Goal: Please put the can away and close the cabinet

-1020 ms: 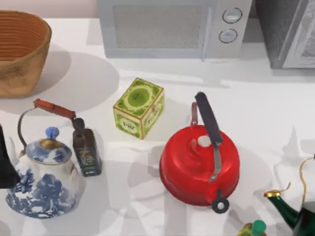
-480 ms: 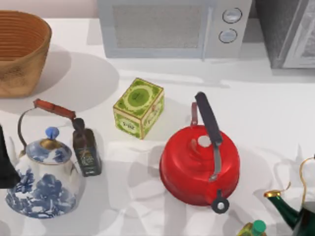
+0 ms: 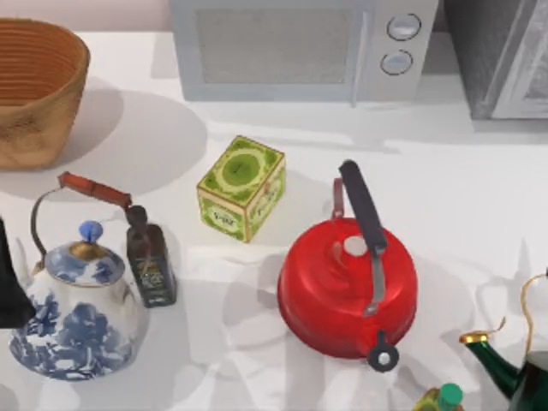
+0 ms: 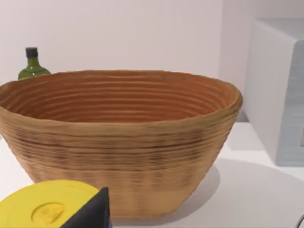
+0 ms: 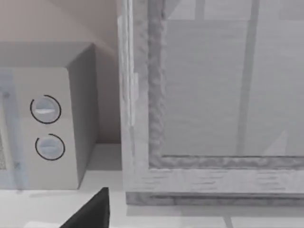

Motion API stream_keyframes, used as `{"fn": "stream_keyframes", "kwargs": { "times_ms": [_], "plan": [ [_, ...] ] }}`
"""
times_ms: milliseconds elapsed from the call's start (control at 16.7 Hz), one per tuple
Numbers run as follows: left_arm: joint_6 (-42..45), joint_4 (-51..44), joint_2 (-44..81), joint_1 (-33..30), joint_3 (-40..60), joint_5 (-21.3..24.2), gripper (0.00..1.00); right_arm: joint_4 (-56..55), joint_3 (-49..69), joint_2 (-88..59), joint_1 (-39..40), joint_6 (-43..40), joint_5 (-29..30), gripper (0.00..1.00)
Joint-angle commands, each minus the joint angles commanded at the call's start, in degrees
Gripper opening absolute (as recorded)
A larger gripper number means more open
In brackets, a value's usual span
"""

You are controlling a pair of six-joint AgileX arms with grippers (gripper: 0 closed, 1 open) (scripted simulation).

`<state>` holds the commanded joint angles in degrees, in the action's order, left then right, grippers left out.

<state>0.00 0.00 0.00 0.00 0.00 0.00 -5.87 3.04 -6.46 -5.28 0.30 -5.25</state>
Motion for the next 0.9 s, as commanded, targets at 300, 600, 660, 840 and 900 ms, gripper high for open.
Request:
{"fn": "stream_keyframes", "kwargs": {
  "times_ms": [300,600,660,840,900],
  "plan": [
    [0.00,0.00,0.00,0.00,0.00,0.00,1.00,-19.17,7.00,-21.31,-14.84,0.63,-14.51,1.00],
    [0.00,0.00,0.00,0.00,0.00,0.00,1.00,-41.93,12.77,-53.03,-31.29,0.98,-30.66,1.00],
    [0.00,0.00,0.00,0.00,0.00,0.00,1.00,-46.08,13.66,-58.67,-34.56,0.99,-33.89,1.00],
    [0.00,0.00,0.00,0.00,0.00,0.00,1.00,-56.12,15.90,-71.96,-43.87,0.99,-43.12,1.00],
    [0.00,0.00,0.00,0.00,0.00,0.00,1.00,-58.43,16.50,-75.18,-46.56,0.99,-45.80,1.00]
  ]
}}
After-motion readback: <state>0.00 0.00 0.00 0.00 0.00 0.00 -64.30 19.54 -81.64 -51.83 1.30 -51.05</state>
